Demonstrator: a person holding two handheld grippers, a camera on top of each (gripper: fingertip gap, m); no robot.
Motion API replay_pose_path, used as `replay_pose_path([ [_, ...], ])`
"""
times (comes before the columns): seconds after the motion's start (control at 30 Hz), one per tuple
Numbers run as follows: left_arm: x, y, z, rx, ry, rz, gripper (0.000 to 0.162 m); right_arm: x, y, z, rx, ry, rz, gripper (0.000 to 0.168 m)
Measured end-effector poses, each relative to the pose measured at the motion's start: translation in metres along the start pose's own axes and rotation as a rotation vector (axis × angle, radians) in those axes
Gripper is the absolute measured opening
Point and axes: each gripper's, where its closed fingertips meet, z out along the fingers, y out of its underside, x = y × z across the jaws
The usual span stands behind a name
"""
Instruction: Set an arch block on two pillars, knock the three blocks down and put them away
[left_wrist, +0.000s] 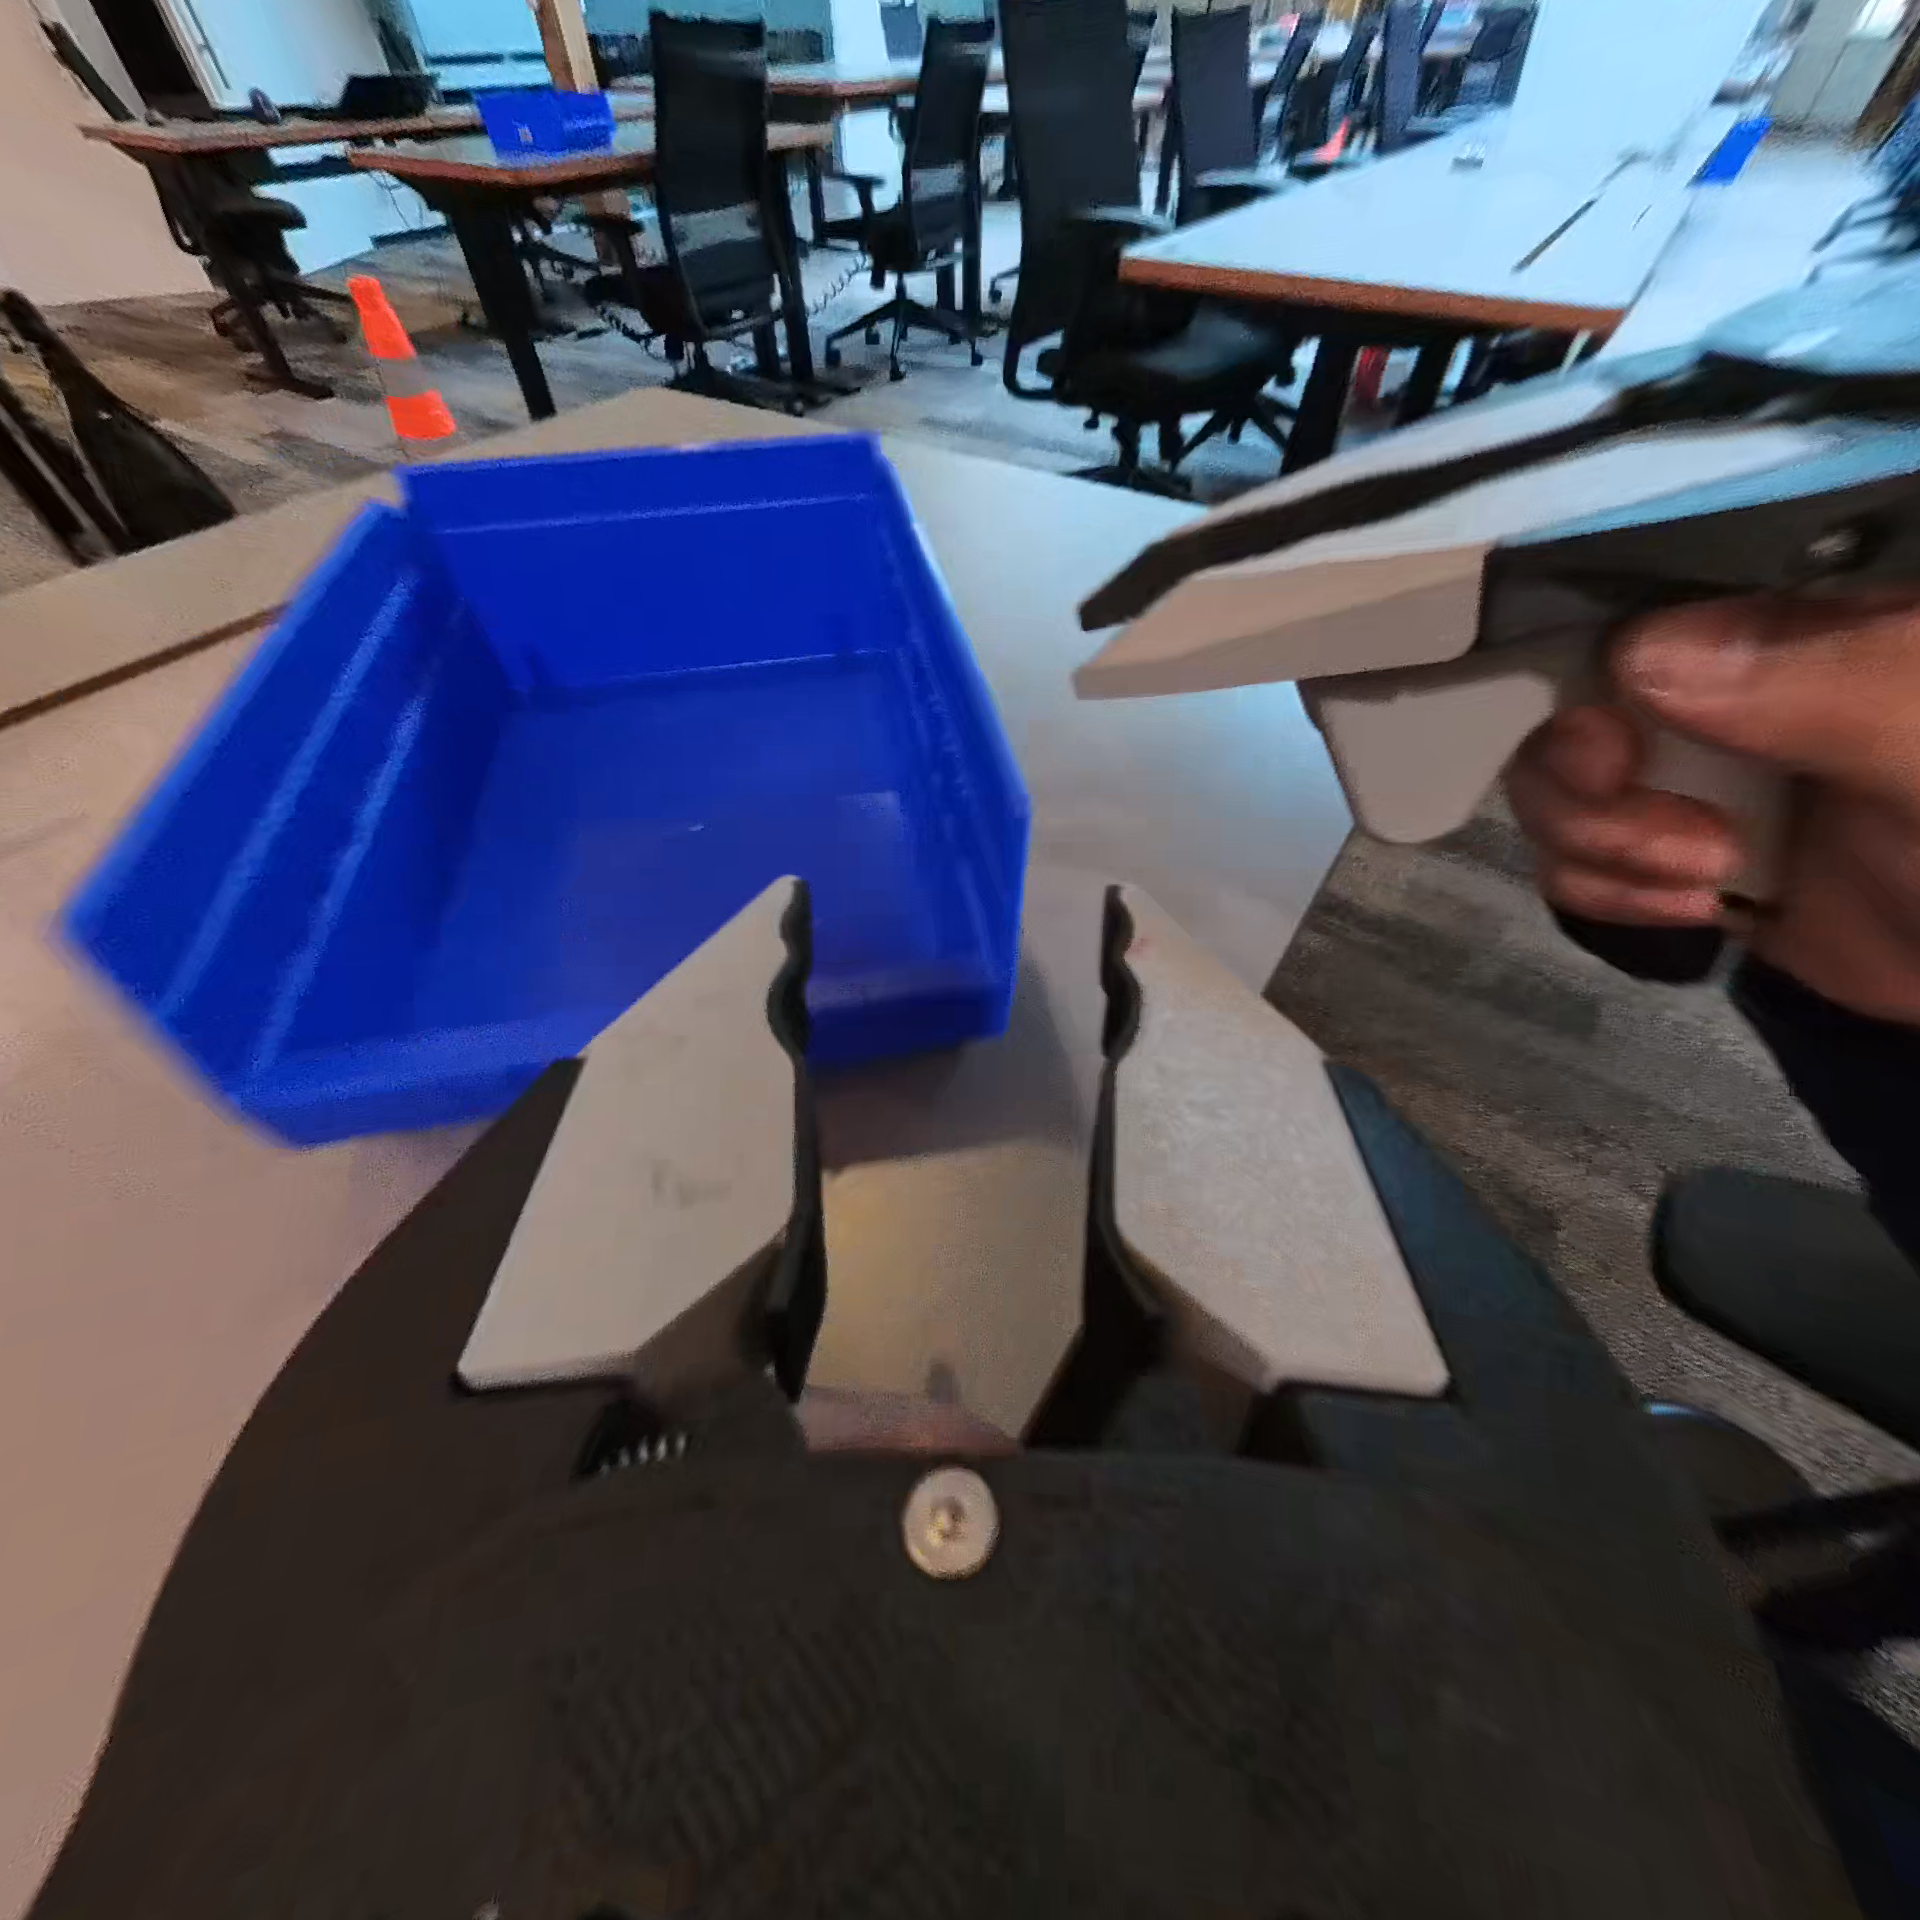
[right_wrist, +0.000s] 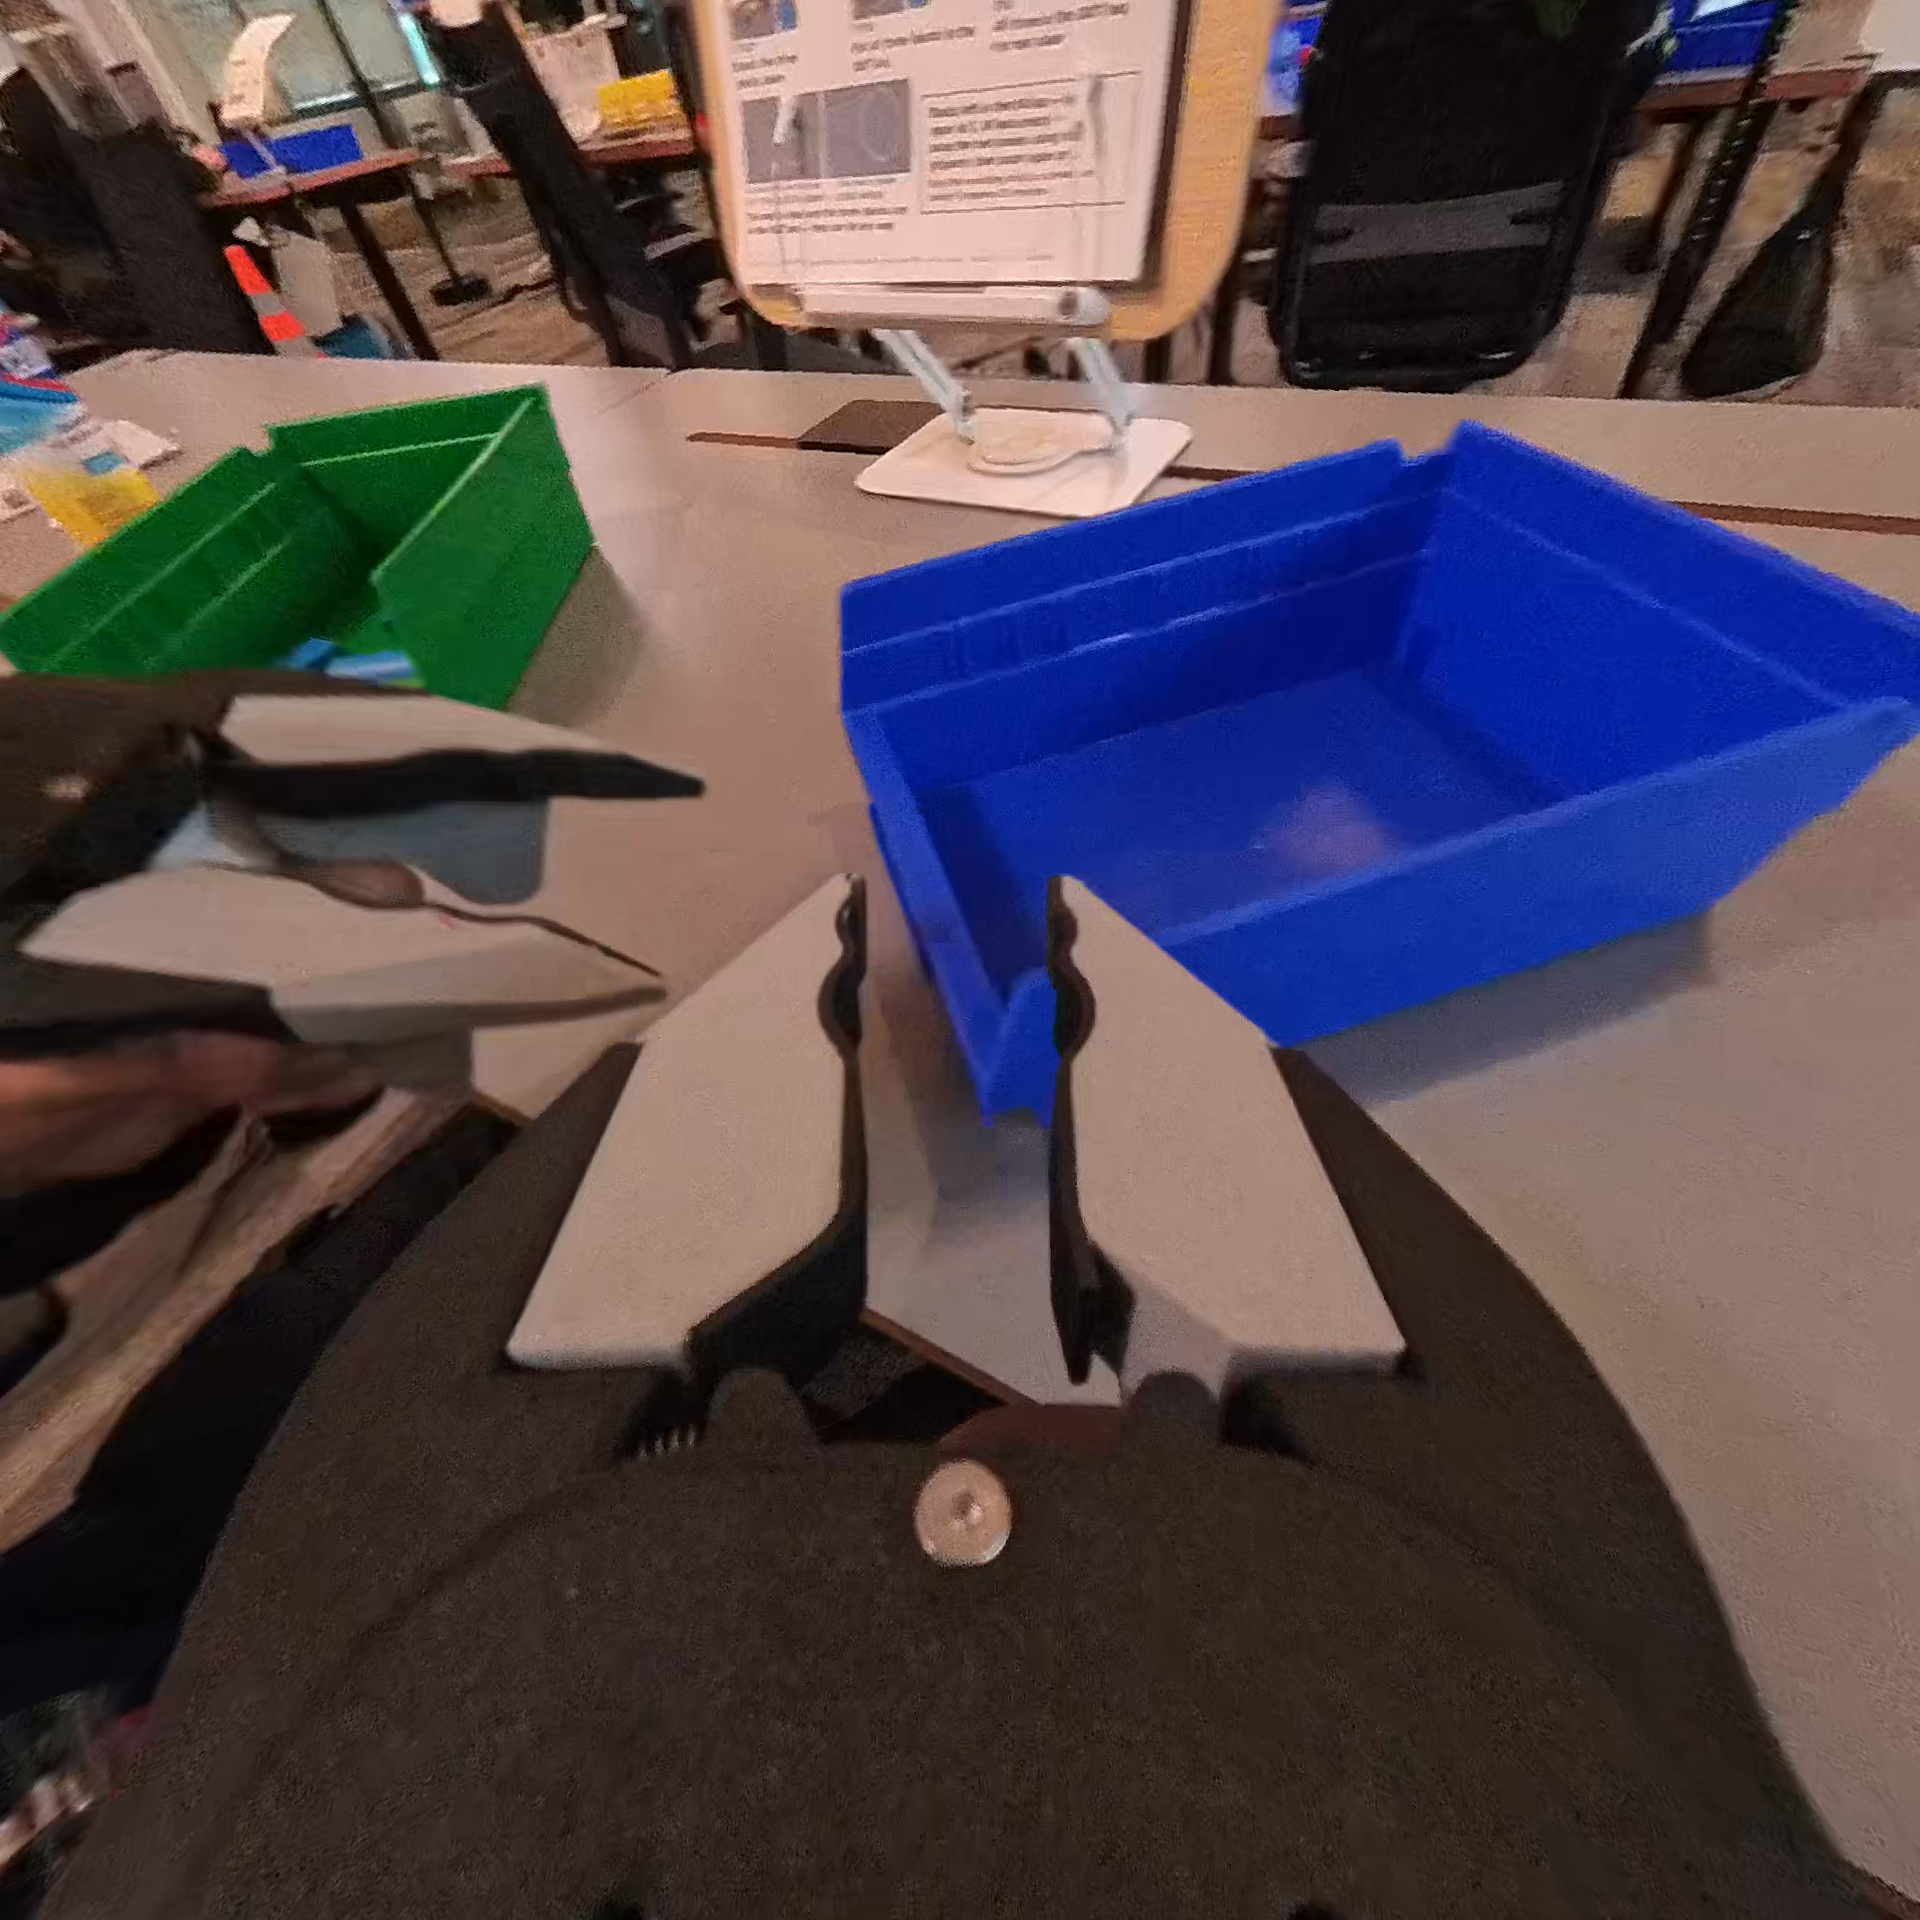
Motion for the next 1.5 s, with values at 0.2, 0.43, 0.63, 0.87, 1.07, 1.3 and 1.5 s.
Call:
replay_pose_path([
  [0.2, -0.133, 0.060, -0.146, -0.184, -0.278, 0.044, 0.075, -0.066, 0.039, 0.075, -0.179, -0.080, -0.091, 0.022],
  [0.43, -0.270, 0.151, -0.278, -0.374, -0.647, -0.068, 0.081, 0.055, 0.080, 0.056, -0.265, 0.118, 0.030, 0.000],
  [0.63, -0.340, 0.171, -0.355, -0.365, -0.851, -0.181, 0.081, 0.137, 0.070, 0.015, -0.250, 0.256, 0.141, 0.033],
  [0.87, -0.287, 0.116, -0.273, -0.168, -0.683, -0.109, 0.087, 0.054, 0.030, 0.085, -0.144, 0.100, 0.032, 0.068],
  [1.07, -0.329, 0.113, -0.231, -0.198, -0.860, -0.054, 0.009, 0.078, 0.036, 0.163, -0.283, 0.275, -0.031, 0.036],
  [1.3, -0.329, 0.113, -0.239, -0.187, -0.859, -0.030, 0.005, 0.096, 0.054, 0.102, -0.248, 0.388, -0.098, 0.002],
  [1.5, -0.337, 0.110, -0.227, -0.162, -0.861, -0.032, 0.005, 0.083, 0.056, 0.098, -0.196, 0.440, -0.069, 0.002],
])
